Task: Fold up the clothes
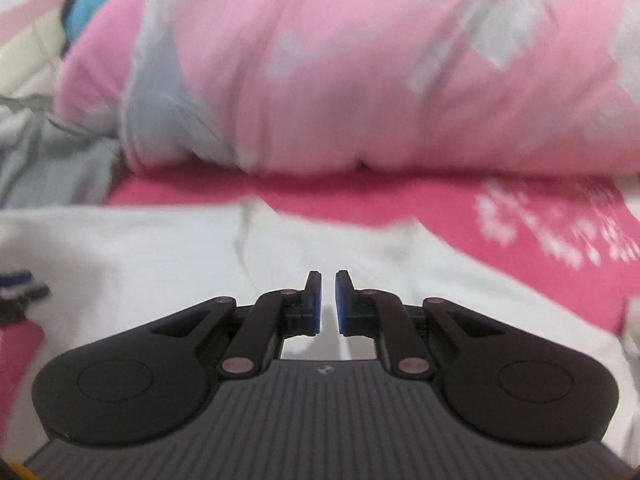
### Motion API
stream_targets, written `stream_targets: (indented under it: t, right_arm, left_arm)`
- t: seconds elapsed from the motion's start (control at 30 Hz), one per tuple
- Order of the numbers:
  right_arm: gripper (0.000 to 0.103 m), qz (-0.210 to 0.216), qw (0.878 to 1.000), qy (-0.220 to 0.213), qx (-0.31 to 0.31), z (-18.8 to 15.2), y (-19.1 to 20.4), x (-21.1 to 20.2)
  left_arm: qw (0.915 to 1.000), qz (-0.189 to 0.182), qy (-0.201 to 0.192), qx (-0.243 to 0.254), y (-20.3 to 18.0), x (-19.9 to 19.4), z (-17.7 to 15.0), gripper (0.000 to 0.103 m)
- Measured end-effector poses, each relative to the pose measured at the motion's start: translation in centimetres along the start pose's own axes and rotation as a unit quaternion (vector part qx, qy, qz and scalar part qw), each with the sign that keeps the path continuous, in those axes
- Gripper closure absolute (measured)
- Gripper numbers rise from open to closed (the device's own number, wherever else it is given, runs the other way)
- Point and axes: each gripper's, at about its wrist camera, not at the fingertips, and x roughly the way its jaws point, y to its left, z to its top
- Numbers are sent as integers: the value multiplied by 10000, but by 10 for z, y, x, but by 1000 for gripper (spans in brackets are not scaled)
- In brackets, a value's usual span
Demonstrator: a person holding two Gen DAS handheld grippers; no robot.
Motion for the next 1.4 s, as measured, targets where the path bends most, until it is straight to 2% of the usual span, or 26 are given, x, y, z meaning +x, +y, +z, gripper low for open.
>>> stream_targets:
  t: [0.13, 0.27, 0.43, 0.57, 0.63, 0.77, 0.87, 1.0, 1.13, 1.23, 1.3, 1.33, 1.37, 1.4]
  right_arm:
    - [96, -262, 9994, 19, 245, -3, -31, 11]
    - [97, -317, 9991, 98, 259, -1, -43, 44]
    - [101, -553, 9947, -298, 819, 10, -65, 75]
    - [100, -748, 9939, -357, 723, 20, -73, 81]
    - [96, -786, 9935, -485, 665, 25, -70, 74]
    - [96, -211, 9960, -610, 612, 30, -65, 50]
    - [94, -81, 9995, -191, 247, 34, -68, 55]
    - [71, 64, 9986, 341, -396, 32, -76, 62]
    - [59, 234, 9888, 665, -1313, 32, -72, 70]
    - [56, 395, 9815, 913, -1637, 39, -70, 79]
    - [57, 499, 9759, 1075, -1832, 43, -68, 85]
    - [64, 517, 9737, 1153, -1897, 46, -67, 87]
    - [71, 536, 9715, 1238, -1950, 48, -66, 87]
    - [91, 572, 9695, 1316, -1988, 49, -65, 87]
  left_arm:
    - [9999, 43, 71, 137, -14, 4, -2, 42]
    - [9995, 219, 120, 209, -20, 8, -7, 41]
    - [9991, 355, 179, 135, -17, 11, -10, 40]
    - [9987, 426, 171, 200, -18, 10, -10, 40]
    - [9985, 457, 173, 250, -19, 9, -9, 40]
    - [9985, 451, 197, 237, -19, 11, -7, 40]
    - [9986, 434, 212, 218, -19, 11, -5, 40]
    - [9987, 411, 205, 236, -18, 11, -6, 40]
    - [9984, 441, 203, 298, -19, 11, -5, 40]
    - [9982, 464, 219, 302, -20, 10, -3, 40]
    - [9981, 483, 226, 310, -21, 10, -2, 40]
    - [9980, 495, 227, 316, -22, 11, -2, 40]
    - [9979, 507, 227, 321, -22, 11, -2, 40]
    - [9979, 522, 227, 321, -23, 11, -3, 40]
